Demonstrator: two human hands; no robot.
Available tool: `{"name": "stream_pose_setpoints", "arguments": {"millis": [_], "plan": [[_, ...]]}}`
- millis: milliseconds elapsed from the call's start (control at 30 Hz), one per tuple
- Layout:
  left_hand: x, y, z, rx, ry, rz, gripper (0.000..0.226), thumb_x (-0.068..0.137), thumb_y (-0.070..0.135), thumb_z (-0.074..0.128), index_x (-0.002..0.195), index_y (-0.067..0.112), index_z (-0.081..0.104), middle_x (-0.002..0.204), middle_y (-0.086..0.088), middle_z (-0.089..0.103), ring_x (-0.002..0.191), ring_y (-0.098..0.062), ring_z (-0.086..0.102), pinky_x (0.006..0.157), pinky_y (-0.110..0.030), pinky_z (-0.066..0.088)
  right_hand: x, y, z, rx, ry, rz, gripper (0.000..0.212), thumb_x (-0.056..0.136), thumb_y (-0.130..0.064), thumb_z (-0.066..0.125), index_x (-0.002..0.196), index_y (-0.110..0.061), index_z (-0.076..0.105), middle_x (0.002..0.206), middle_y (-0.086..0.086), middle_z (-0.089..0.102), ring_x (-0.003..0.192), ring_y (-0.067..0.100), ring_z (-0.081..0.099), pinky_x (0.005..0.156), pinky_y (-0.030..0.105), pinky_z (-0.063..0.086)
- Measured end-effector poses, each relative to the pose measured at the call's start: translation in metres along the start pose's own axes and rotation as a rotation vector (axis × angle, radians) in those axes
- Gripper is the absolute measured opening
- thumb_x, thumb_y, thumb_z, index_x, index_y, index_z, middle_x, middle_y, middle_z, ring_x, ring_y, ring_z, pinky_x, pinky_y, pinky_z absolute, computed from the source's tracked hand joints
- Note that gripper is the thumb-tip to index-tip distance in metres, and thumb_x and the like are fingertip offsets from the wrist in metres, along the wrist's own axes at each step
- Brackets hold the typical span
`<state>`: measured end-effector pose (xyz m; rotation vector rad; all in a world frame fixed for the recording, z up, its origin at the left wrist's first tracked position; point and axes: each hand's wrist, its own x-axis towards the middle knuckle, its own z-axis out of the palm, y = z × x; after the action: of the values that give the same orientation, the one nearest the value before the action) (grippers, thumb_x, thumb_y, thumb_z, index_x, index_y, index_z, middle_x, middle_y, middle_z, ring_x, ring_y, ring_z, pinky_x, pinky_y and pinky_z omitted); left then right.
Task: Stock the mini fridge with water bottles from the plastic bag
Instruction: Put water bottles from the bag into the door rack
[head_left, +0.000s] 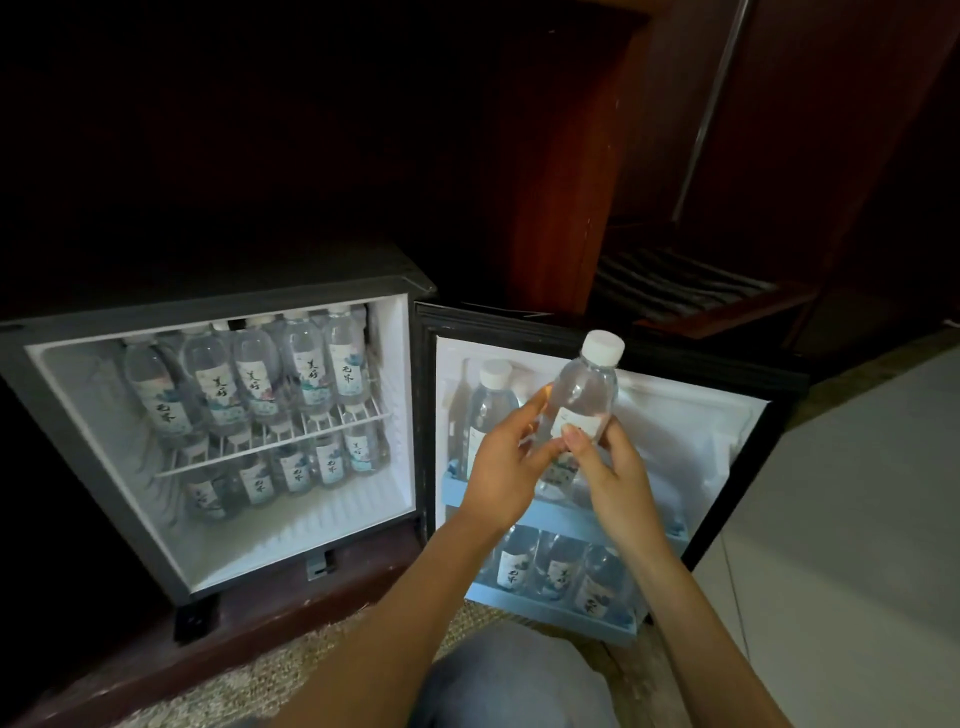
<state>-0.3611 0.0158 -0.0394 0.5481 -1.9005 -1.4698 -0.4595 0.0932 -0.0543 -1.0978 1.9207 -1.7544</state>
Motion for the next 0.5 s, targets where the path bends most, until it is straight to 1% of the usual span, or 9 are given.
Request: {"name": "stream_pose_setpoints", "arguments": {"millis": [100, 167, 233, 300, 333, 367, 433, 467, 500], "plan": [[0.005, -0.002, 0.001, 0.089, 0.127, 0.032, 0.055, 0.092, 0.006, 0.059, 0.140, 0.029, 0.043, 0.120, 0.013, 0.062, 0.110, -0.002, 0.058, 0.100, -0.034, 0.048, 0.012, 0.006, 0.001, -0.025, -0.048, 0.009, 0.035, 0.092, -0.035, 0.055, 0.126, -0.026, 0.053, 0.112, -0.014, 0.064, 0.099, -0.012, 0.058, 0.073, 0.003, 0.044], [0.008, -0.004, 0.000, 0.226, 0.164, 0.064, 0.056, 0.091, 0.010, 0.061, 0.140, 0.032, 0.045, 0.112, 0.005, 0.067, 0.102, -0.009, 0.062, 0.092, -0.031, 0.053, 0.015, 0.010, 0.002, -0.037, -0.062, 0.018, 0.036, 0.090, -0.041, 0.056, 0.125, -0.029, 0.054, 0.112, -0.015, 0.065, 0.102, -0.009, 0.058, 0.075, 0.006, 0.045], [0.009, -0.008, -0.002, 0.378, 0.189, 0.083, 0.054, 0.090, 0.015, 0.064, 0.139, 0.032, 0.046, 0.108, -0.002, 0.070, 0.097, -0.017, 0.065, 0.084, -0.023, 0.053, 0.015, 0.015, 0.003, -0.045, -0.064, 0.025, 0.037, 0.087, -0.047, 0.055, 0.121, -0.033, 0.054, 0.108, -0.019, 0.065, 0.096, -0.014, 0.058, 0.073, 0.002, 0.044], [0.009, -0.012, -0.004, 0.454, 0.220, 0.085, 0.052, 0.088, 0.018, 0.066, 0.136, 0.031, 0.051, 0.107, 0.001, 0.071, 0.095, -0.015, 0.066, 0.080, -0.015, 0.049, 0.014, 0.020, 0.005, -0.056, -0.069, 0.024, 0.039, 0.082, -0.054, 0.054, 0.118, -0.037, 0.053, 0.106, -0.022, 0.064, 0.093, -0.017, 0.058, 0.070, -0.002, 0.041], [0.008, -0.013, -0.005, 0.468, 0.226, 0.082, 0.050, 0.088, 0.018, 0.067, 0.134, 0.030, 0.053, 0.106, 0.001, 0.071, 0.095, -0.014, 0.066, 0.080, -0.016, 0.049, 0.014, 0.023, 0.007, -0.066, -0.072, 0.019, 0.040, 0.081, -0.055, 0.054, 0.117, -0.037, 0.053, 0.107, -0.022, 0.062, 0.094, -0.016, 0.058, 0.071, -0.003, 0.041], [0.008, -0.016, -0.007, 0.480, 0.222, 0.084, 0.049, 0.087, 0.018, 0.067, 0.132, 0.030, 0.055, 0.102, 0.001, 0.072, 0.094, -0.013, 0.066, 0.081, -0.018, 0.050, 0.015, 0.026, 0.009, -0.080, -0.072, 0.014, 0.038, 0.083, -0.053, 0.055, 0.117, -0.035, 0.054, 0.111, -0.021, 0.058, 0.097, -0.013, 0.057, 0.072, -0.003, 0.040], [0.006, -0.020, -0.011, 0.521, 0.201, 0.091, 0.045, 0.085, 0.016, 0.068, 0.127, 0.031, 0.060, 0.095, 0.000, 0.073, 0.091, -0.013, 0.067, 0.081, -0.023, 0.053, 0.017, 0.034, 0.012, -0.119, -0.072, -0.002, 0.030, 0.088, -0.041, 0.058, 0.116, -0.028, 0.057, 0.115, -0.009, 0.047, 0.103, -0.007, 0.051, 0.077, -0.005, 0.037], [0.005, -0.023, -0.012, 0.541, 0.191, 0.091, 0.043, 0.084, 0.016, 0.069, 0.124, 0.029, 0.062, 0.093, 0.000, 0.073, 0.089, -0.013, 0.067, 0.080, -0.023, 0.053, 0.017, 0.038, 0.014, -0.136, -0.077, -0.009, 0.029, 0.089, -0.035, 0.059, 0.116, -0.024, 0.058, 0.115, -0.005, 0.044, 0.104, -0.006, 0.049, 0.079, -0.005, 0.036], [0.004, -0.026, -0.014, 0.551, 0.186, 0.085, 0.041, 0.083, 0.016, 0.070, 0.122, 0.028, 0.064, 0.093, 0.000, 0.073, 0.089, -0.013, 0.068, 0.079, -0.019, 0.052, 0.016, 0.041, 0.015, -0.150, -0.084, -0.012, 0.029, 0.090, -0.033, 0.059, 0.116, -0.021, 0.059, 0.115, -0.002, 0.045, 0.104, -0.006, 0.048, 0.079, -0.005, 0.035]]}}
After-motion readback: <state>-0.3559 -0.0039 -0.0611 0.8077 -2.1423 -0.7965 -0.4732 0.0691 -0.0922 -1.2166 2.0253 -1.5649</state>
